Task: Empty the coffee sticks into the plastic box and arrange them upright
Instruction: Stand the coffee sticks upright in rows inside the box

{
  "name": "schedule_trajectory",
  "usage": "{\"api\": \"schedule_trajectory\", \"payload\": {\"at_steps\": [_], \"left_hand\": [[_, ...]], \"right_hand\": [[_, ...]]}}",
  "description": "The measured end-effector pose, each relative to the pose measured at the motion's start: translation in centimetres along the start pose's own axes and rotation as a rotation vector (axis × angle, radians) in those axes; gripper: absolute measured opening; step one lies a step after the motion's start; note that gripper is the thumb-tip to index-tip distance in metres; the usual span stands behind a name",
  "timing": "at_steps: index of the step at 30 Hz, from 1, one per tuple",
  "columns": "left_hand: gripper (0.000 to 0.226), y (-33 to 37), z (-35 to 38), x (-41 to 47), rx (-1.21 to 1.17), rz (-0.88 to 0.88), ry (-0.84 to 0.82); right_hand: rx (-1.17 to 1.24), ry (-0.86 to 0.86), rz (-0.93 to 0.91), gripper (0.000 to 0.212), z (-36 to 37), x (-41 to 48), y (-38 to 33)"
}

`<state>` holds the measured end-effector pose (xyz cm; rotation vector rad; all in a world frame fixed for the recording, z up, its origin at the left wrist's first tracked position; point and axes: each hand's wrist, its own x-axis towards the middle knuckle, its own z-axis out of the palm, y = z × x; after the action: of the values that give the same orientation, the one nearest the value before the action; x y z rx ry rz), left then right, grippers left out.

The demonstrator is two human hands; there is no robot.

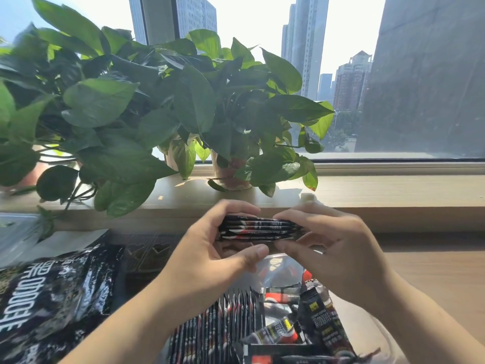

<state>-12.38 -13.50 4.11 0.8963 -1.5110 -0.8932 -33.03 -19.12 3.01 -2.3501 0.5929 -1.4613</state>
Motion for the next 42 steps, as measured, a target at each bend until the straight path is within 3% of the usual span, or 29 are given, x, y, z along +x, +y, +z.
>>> {"api": "schedule_trajectory", "payload": {"at_steps": [10, 21, 29, 33, 37, 40, 42], "left_hand": [[0.026, -0.3, -0.1, 0.1, 0.0, 0.122, 0.061], [0.027, -1.2, -0.4, 0.1, 0.241, 0.171, -0.031], [0.027, -1.3, -0.3, 0.0, 0.456, 0.255, -0.078], [0.034, -1.1, -0.4, -0.2, 0.475, 0.235, -0.048], [0.045, -0.1, -0.9, -0.2, 0.638, 0.329, 0.061], [0.035, 0.6, -1.7, 0.0, 0.651, 0.391, 0.151], [0.024, 0.9, -2.3, 0.3, 0.711, 0.451, 0.12]], "right_hand": [[0.105, -0.032, 0.15, 0.037, -0.2, 0.0, -0.5], [-0.204, -0.116, -0.07, 0.034, -0.2, 0.1, -0.5], [-0.246, -0.184, -0.04, 0.024, -0.1, 0.0, -0.7], [-0.225, -0.225, 0.016, 0.02, -0.4, 0.1, -0.8], [-0.258, -0.272, 0.113, 0.017, -0.8, 0.1, -0.6], [-0.274, -0.298, 0.156, 0.019, -1.0, 0.0, -0.4], [-0.289, -0.306, 0.163, 0.018, -1.0, -0.1, -0.3]]}}
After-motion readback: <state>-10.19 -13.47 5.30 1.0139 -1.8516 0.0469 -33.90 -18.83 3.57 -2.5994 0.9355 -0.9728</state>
